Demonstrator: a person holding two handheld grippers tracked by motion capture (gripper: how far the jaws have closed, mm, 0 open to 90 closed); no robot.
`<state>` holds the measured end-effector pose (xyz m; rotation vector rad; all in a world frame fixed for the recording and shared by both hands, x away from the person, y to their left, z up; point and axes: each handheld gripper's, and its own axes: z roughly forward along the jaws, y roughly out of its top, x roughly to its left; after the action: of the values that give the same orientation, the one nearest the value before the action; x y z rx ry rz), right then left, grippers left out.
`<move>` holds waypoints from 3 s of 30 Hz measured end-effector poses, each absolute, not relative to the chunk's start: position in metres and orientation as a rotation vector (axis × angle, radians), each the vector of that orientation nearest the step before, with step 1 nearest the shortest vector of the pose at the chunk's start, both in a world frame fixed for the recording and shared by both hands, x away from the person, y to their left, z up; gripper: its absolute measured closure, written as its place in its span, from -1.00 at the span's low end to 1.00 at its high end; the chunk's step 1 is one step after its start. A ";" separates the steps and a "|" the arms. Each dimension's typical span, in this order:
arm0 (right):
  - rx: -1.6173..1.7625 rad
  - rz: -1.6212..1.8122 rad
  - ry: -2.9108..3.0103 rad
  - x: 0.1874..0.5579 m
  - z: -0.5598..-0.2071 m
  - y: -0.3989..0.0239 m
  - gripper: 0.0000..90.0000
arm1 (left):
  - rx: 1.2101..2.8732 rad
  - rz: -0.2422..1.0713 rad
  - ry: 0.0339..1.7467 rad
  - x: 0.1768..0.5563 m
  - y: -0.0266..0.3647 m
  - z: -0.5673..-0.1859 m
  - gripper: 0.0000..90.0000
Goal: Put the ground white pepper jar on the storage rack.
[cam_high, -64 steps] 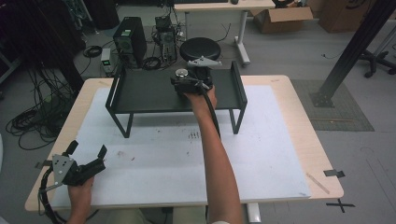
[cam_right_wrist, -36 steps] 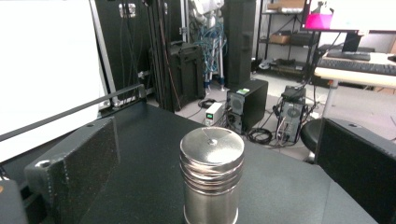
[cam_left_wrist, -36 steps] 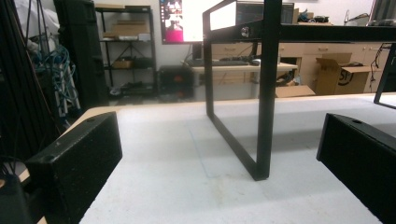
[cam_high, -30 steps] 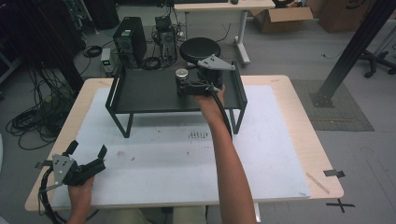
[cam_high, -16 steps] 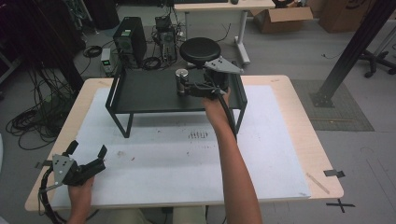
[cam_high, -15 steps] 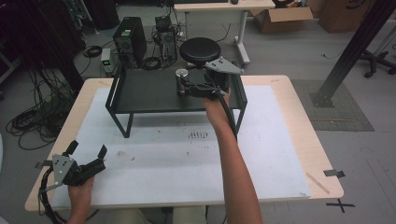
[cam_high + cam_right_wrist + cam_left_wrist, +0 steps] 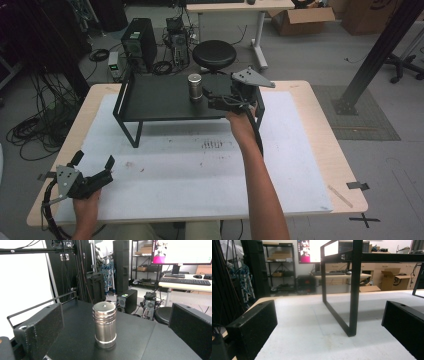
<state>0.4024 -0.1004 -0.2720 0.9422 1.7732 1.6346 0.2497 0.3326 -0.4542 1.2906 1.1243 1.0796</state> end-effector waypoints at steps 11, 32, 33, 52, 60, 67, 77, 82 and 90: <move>0.921 1.640 1.782 0.382 -0.276 -0.116 -1.00 | 1.292 1.081 1.123 0.250 0.332 -0.454 -0.99; 0.893 1.648 1.747 0.339 -0.304 -0.150 -1.00 | 1.292 1.083 1.122 0.250 0.332 -0.454 -0.99; 0.895 1.652 1.744 0.337 -0.307 -0.152 -1.00 | 1.294 1.084 1.120 0.250 0.332 -0.454 -0.99; 0.996 1.656 1.664 0.310 -0.361 -0.184 -1.00 | 1.290 1.083 1.121 0.250 0.332 -0.454 -0.99; 1.057 1.619 1.649 0.303 -0.389 -0.198 -1.00 | 1.291 1.083 1.122 0.250 0.332 -0.454 -0.99; 1.094 1.590 1.617 0.299 -0.414 -0.206 -1.00 | 1.291 1.084 1.122 0.250 0.332 -0.454 -0.99; 1.093 1.545 1.601 0.296 -0.437 -0.207 -1.00 | 1.293 1.084 1.122 0.250 0.332 -0.454 -0.99; 1.063 1.524 1.583 0.291 -0.441 -0.207 -1.00 | 1.292 1.084 1.122 0.250 0.332 -0.454 -0.99; 1.058 1.531 1.549 0.286 -0.451 -0.210 -1.00 | 1.295 1.084 1.122 0.250 0.332 -0.454 -0.99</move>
<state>0.2863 -0.2096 -0.4507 1.0575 1.5486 1.5312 0.2499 0.3318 -0.4542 1.2947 1.1220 1.0841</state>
